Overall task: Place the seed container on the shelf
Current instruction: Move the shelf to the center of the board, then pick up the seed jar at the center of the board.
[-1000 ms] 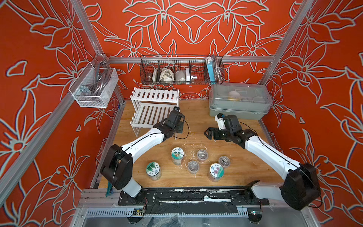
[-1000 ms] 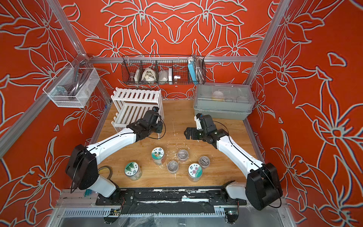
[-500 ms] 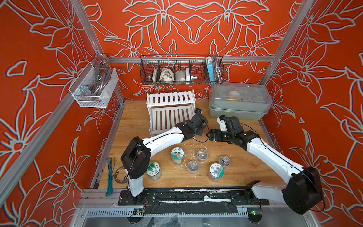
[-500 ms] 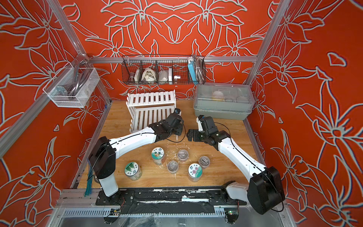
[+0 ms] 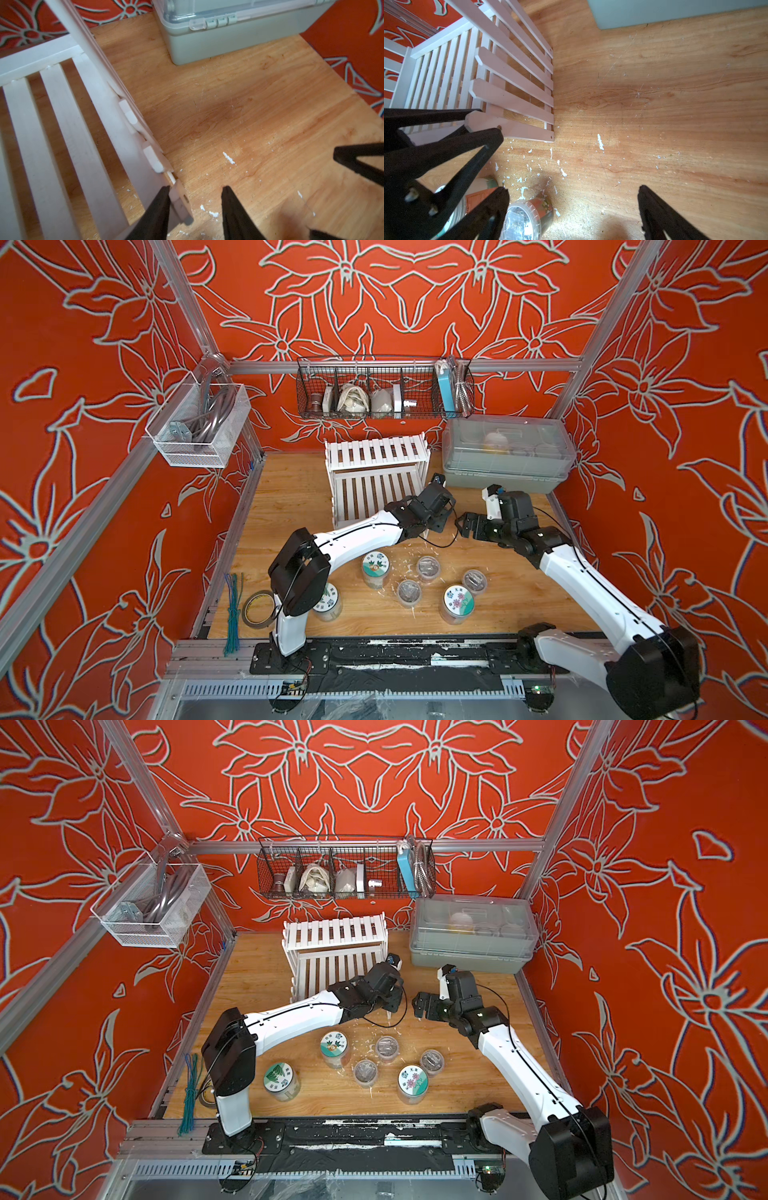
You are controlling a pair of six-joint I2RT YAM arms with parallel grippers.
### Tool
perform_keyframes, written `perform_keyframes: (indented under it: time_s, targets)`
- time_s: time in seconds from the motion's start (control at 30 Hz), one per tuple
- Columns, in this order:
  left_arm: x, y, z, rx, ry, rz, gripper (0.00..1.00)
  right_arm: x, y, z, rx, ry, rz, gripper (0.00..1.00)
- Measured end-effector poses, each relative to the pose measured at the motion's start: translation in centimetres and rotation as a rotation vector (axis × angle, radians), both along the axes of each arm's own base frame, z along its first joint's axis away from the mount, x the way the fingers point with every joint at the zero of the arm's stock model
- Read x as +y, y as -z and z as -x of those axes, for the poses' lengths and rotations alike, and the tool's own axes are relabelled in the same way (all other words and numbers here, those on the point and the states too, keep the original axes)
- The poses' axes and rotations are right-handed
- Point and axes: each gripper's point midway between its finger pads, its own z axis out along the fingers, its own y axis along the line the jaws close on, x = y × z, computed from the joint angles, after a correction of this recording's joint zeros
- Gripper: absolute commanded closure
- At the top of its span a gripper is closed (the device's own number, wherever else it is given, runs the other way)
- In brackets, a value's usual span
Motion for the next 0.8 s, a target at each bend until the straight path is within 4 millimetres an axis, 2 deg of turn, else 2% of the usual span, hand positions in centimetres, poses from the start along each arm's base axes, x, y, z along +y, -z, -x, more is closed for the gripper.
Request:
perform_keyframes:
  time_s: [0.13,0.23,0.33,0.43,0.6,0.8]
  targets:
    - [1.1,-1.1,1.1,0.030,0.017,-0.011,0.48,0.6,0.0,0.5,0.009,-0.045,-0.014,0.00]
    - [2.8,-3.6,2.0,0.028,0.012,0.012,0.47,1.1,-0.2,0.8,0.019,-0.068,-0.021,0.00]
    - [5.8,-6.2,2.9,0.020,-0.022,0.054,0.47,2.1,-1.0,1.5,0.029,-0.108,-0.006,0.00]
    - [10.1,-7.6,4.0,0.020,-0.089,0.093,0.46,4.5,-2.5,2.4,0.020,-0.192,0.005,0.01]
    - [17.6,-6.7,6.6,0.056,-0.230,0.126,0.46,7.7,-3.3,5.0,0.018,-0.308,0.014,0.02]
    - [23.8,-5.2,8.7,0.098,-0.375,0.166,0.46,10.6,-2.4,8.4,0.056,-0.419,0.053,0.03]
